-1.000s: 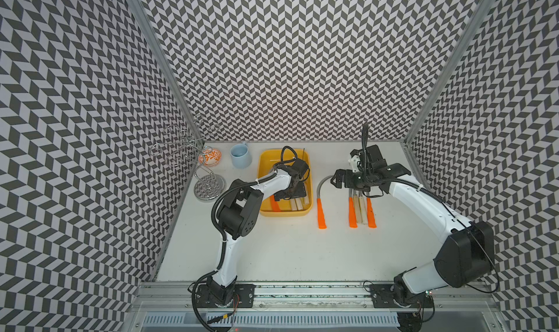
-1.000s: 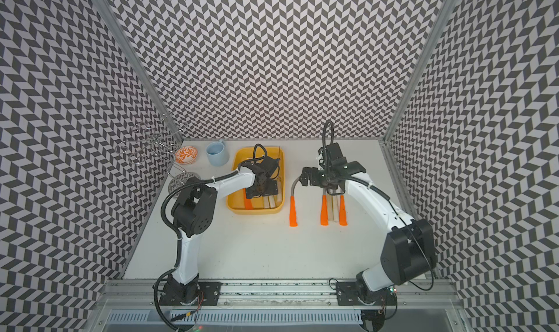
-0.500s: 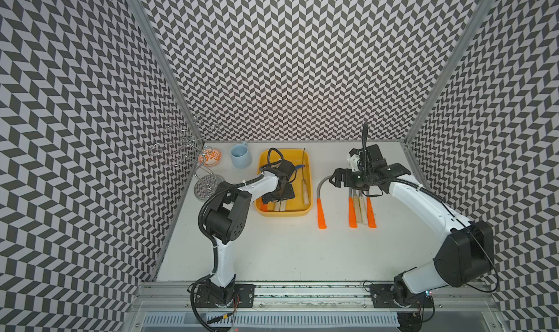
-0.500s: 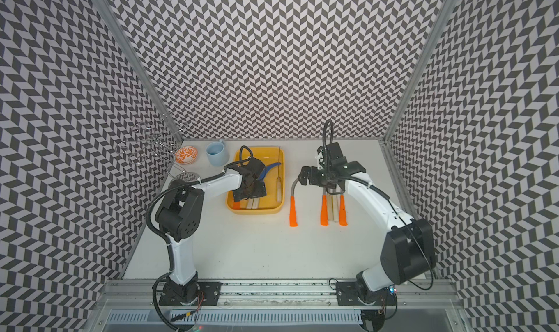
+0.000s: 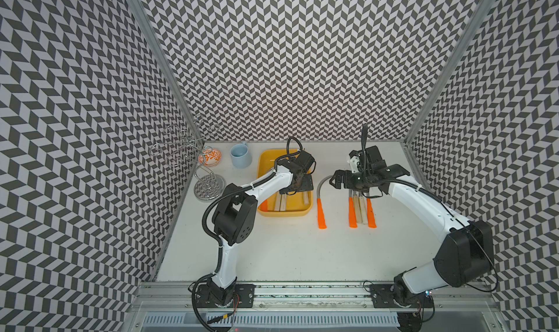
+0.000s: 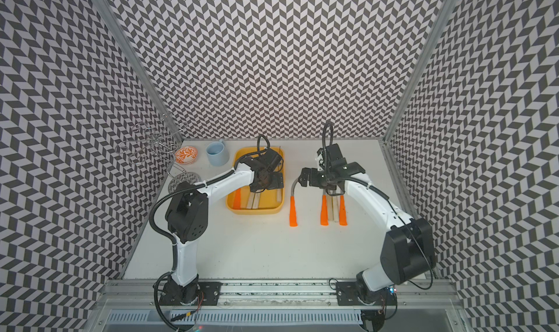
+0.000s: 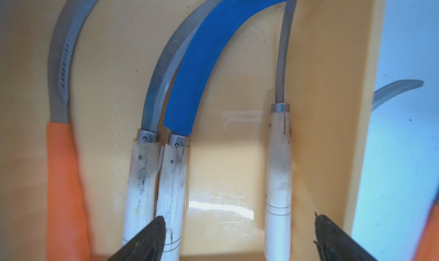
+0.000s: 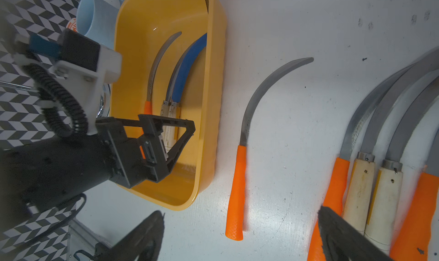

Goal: Put small sickles into storage boxes
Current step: Adjust the sickle in the storage box.

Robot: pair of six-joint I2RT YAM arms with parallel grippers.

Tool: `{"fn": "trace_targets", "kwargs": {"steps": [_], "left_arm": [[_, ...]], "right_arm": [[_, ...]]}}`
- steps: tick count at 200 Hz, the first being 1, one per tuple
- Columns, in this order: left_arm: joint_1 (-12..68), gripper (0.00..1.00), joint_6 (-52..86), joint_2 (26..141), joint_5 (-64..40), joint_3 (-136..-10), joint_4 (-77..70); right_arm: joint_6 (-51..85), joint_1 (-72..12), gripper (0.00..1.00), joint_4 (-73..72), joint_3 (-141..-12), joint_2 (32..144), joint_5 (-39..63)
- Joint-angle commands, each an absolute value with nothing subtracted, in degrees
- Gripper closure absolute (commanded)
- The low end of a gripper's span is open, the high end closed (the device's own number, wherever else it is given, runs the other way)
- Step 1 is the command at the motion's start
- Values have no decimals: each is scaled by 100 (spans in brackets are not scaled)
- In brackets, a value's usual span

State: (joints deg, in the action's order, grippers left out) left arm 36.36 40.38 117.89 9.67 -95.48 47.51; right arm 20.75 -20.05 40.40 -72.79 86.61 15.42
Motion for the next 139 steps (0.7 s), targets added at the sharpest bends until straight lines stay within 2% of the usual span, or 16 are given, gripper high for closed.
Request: {"fn": "trace_targets", "kwargs": {"steps": [1,79,139], "left_arm": [[3579,2,4071,12012,962,-9507,4775],[3338,1,4098,11797,592,-8500,3957],[3260,2,4001,11560,856,-8685,4290]], "right_arm": [[1980,-1965,0,3944,-7251,8534,1491],[1908,-1934,1,4017,-7315,8549,1441],[1912,-1937,0,4052,-7450,8626,1459]]}}
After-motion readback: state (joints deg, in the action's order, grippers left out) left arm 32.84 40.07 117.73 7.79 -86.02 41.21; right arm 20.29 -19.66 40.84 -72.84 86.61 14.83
